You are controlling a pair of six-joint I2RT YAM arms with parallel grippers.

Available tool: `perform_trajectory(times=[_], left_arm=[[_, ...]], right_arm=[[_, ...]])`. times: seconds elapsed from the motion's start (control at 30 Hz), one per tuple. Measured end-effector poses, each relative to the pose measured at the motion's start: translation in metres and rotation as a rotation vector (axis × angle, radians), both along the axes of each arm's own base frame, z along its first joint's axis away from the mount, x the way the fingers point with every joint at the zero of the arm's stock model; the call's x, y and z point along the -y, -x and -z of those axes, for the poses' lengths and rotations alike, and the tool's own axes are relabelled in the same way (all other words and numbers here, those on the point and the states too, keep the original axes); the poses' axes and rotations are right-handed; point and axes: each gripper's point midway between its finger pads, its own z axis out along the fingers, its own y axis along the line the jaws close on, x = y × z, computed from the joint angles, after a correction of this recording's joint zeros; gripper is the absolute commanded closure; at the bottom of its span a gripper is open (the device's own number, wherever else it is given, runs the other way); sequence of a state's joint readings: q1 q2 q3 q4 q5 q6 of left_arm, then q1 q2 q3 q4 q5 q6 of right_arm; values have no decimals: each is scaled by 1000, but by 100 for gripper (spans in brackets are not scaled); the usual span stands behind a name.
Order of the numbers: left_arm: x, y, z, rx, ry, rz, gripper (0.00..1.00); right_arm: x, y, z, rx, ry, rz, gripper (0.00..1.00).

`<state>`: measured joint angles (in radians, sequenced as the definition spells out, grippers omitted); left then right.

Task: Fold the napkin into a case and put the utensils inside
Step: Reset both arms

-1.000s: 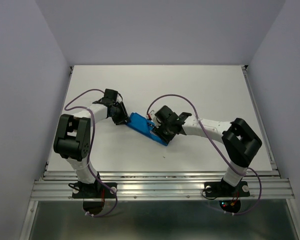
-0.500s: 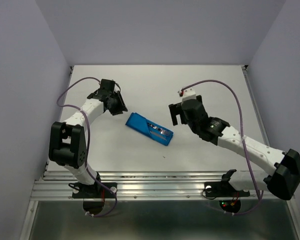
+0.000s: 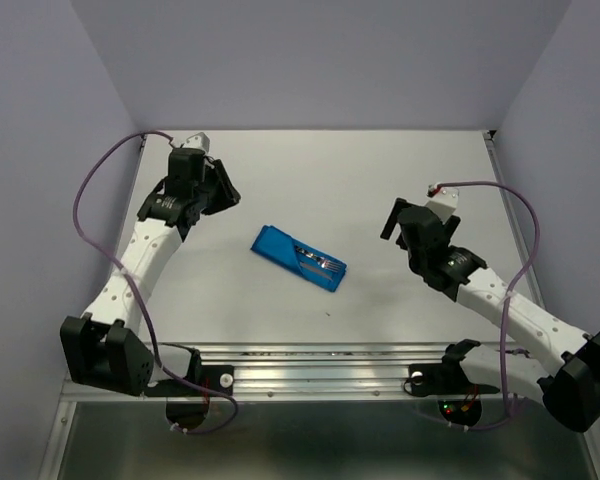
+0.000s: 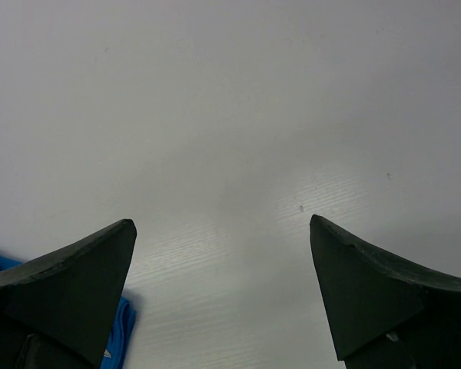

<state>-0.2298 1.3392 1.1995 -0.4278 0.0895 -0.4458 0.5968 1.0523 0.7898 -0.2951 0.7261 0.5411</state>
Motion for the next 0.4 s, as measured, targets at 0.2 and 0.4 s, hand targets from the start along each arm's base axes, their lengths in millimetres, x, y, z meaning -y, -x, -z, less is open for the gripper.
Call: perform_trajectory(times=[0.2, 0.4], left_arm=[[-12, 21, -65, 197, 5, -11, 51], [-19, 37, -96, 295, 9, -21, 50]], right_arm=[[0, 5, 24, -77, -26, 46, 0], [7, 12, 30, -107, -10, 70, 0]])
